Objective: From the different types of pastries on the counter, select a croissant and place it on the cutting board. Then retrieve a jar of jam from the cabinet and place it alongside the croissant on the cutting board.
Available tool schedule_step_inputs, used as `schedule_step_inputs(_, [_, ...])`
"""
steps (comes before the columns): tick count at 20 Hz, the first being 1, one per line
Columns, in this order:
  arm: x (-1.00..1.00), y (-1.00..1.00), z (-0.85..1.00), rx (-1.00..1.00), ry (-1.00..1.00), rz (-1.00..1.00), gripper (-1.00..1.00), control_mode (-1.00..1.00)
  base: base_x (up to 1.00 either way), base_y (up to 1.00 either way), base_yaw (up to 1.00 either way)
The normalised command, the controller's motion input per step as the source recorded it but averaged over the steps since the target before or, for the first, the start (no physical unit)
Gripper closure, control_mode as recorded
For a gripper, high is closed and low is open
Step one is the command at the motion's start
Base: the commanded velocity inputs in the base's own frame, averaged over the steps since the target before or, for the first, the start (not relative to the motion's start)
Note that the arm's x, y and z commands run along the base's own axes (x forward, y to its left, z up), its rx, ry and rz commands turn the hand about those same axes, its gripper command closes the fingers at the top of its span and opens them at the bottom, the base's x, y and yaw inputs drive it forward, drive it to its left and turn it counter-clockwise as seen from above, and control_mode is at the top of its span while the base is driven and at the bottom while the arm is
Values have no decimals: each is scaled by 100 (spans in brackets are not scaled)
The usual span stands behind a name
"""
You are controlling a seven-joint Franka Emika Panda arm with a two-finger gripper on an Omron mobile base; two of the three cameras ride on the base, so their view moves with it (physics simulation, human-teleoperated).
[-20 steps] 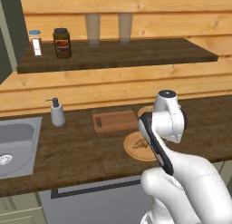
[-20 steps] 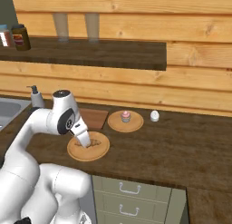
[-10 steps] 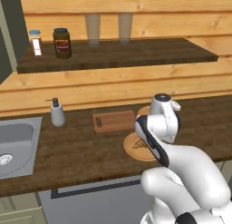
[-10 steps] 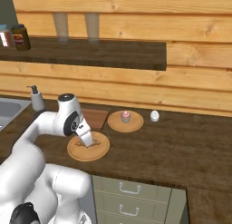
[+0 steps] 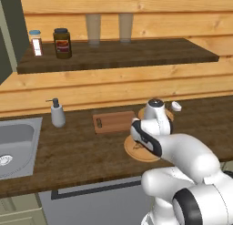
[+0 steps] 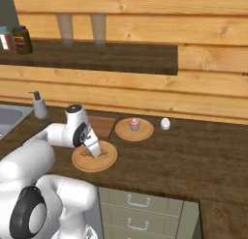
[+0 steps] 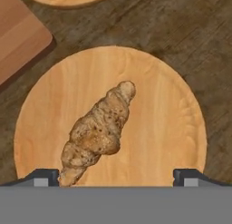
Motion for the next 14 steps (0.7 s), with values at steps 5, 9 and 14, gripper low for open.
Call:
schedule_step_inputs(5, [41, 0, -43, 1, 0, -2, -100, -100, 0, 0, 0])
schedule_step_inputs(9, [34, 3, -52, 0, 0, -2, -100, -100, 0, 0, 0])
schedule_step_inputs(14, [28, 16, -60, 0, -1, -2, 100, -100, 0, 0, 0])
